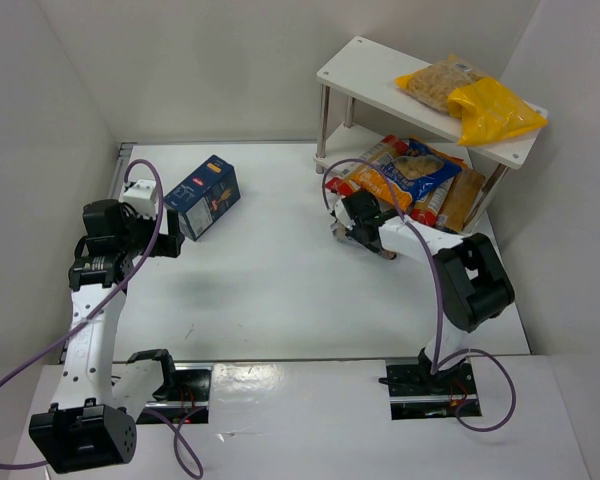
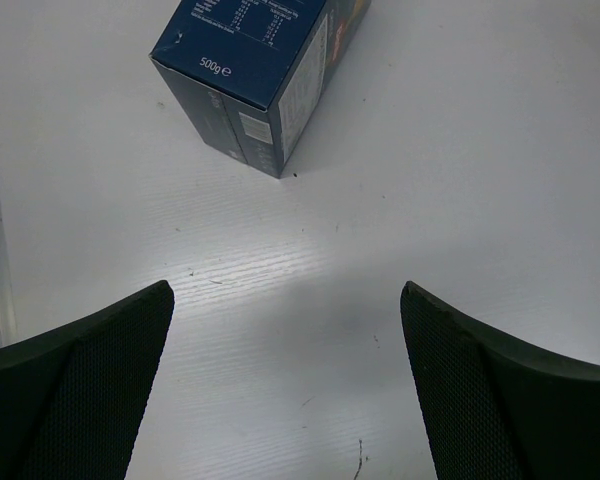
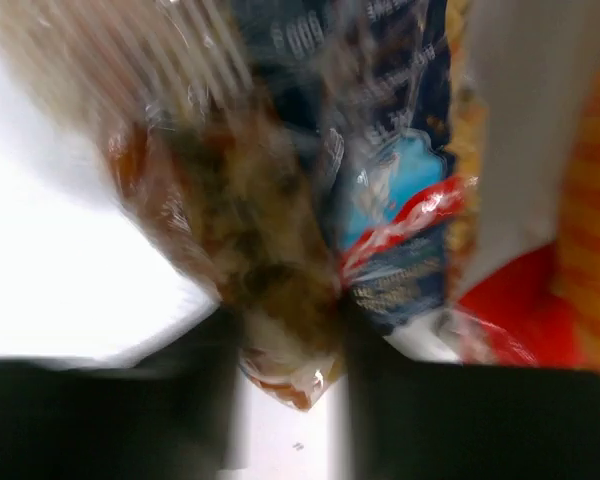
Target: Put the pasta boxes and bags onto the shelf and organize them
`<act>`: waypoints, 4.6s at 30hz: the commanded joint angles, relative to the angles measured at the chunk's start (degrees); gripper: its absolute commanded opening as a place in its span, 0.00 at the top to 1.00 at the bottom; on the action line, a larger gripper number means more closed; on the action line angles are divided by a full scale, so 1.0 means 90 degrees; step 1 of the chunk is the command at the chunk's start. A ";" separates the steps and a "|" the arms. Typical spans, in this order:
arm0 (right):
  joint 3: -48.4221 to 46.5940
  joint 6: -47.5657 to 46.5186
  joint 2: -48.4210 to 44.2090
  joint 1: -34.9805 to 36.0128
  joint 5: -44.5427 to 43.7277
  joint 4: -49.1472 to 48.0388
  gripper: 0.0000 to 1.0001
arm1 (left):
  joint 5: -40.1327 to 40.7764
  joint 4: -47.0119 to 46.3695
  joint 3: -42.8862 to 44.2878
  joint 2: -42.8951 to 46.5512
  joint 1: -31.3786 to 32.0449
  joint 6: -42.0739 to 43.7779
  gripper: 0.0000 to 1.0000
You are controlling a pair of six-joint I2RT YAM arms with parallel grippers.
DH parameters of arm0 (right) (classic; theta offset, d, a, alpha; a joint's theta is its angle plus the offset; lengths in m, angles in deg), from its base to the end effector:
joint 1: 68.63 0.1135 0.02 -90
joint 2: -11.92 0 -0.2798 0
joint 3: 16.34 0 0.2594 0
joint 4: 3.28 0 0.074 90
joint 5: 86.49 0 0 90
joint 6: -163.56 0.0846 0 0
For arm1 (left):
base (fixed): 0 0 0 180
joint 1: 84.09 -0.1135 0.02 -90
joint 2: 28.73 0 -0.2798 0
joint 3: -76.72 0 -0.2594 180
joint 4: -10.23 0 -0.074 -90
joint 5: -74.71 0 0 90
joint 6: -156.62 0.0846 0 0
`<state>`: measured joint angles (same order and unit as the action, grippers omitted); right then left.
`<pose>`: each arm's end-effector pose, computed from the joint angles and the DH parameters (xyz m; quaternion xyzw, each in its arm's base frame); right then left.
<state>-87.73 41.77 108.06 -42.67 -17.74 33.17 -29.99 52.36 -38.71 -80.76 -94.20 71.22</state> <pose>0.3363 0.1296 0.1492 -0.4196 0.8558 -0.1908 0.2350 0.2367 0.0204 0.3134 0.0231 0.8592 -0.0458 0.5090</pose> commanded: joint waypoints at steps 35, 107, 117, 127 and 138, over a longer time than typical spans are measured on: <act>-0.2926 0.0066 0.0703 0.1318 0.5608 0.1556 1.00 | -0.0956 0.0536 0.0102 -0.0527 0.2097 0.1686 0.00; -0.1953 -0.0597 -0.0446 -0.0904 0.8244 0.0798 0.09 | -0.3005 -0.1965 0.0297 -0.2676 0.3028 0.2281 1.00; -0.1639 -0.1867 0.0302 -0.0599 0.8065 -0.0005 0.09 | -0.3748 -0.1242 0.0542 -0.3613 0.2266 0.2867 1.00; -0.1981 -0.2649 0.0977 -0.0374 0.7274 -0.0005 0.09 | -0.3221 -0.1115 0.0542 -0.3613 0.2266 0.3004 1.00; -0.2557 -0.3293 0.1563 -0.0179 0.7996 0.0316 0.09 | -0.2547 -0.0910 0.0600 -0.3731 0.2324 0.3004 1.00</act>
<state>-107.12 15.34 120.47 -45.12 50.08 35.94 -54.56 44.62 -35.80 -114.05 -73.43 96.67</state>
